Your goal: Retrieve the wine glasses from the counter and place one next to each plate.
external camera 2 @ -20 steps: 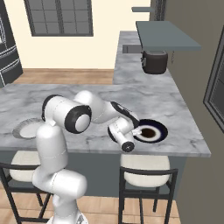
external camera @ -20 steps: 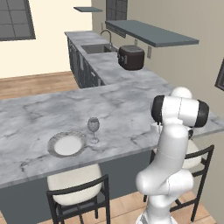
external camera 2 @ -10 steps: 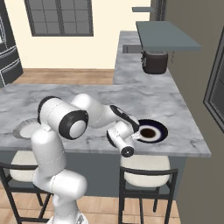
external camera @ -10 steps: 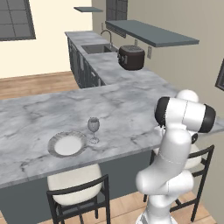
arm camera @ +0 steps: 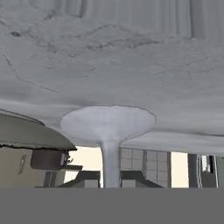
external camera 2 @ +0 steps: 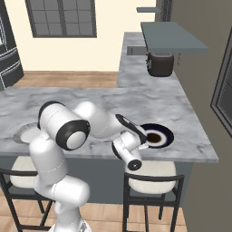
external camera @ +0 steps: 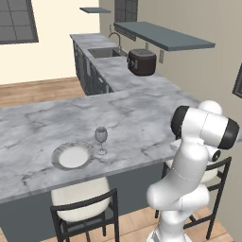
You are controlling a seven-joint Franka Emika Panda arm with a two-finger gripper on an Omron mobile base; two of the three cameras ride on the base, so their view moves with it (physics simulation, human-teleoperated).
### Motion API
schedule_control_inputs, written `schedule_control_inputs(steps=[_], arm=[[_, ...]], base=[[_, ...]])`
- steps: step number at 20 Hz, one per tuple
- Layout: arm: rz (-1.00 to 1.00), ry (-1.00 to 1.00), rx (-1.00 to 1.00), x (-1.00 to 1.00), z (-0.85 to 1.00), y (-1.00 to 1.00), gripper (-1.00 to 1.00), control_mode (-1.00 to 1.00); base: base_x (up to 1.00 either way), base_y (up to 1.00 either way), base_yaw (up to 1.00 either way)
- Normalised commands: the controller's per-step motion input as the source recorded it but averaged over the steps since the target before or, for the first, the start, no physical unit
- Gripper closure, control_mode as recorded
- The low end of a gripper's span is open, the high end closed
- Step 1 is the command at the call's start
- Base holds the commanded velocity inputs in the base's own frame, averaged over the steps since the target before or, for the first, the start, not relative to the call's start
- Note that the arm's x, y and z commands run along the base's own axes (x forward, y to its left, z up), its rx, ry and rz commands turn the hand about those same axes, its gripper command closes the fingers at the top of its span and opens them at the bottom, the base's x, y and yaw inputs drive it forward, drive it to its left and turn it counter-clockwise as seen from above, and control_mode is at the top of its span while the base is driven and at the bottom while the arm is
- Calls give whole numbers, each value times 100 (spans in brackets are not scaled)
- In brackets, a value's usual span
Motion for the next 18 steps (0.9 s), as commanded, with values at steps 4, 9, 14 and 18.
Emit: schedule_control_inputs(steps=[4, 9, 14, 18], arm=[[0, 0, 0, 2, -4, -2, -100, -100], [0, -1, 0, 0, -3, 0, -100, -100], [0, -3, 0, 0, 0, -11, -100, -100], [0, -5, 0, 0, 0, -16, -100, -100]], base=[[0, 0, 0], [0, 0, 0], [0, 0, 0], [0, 0, 0]])
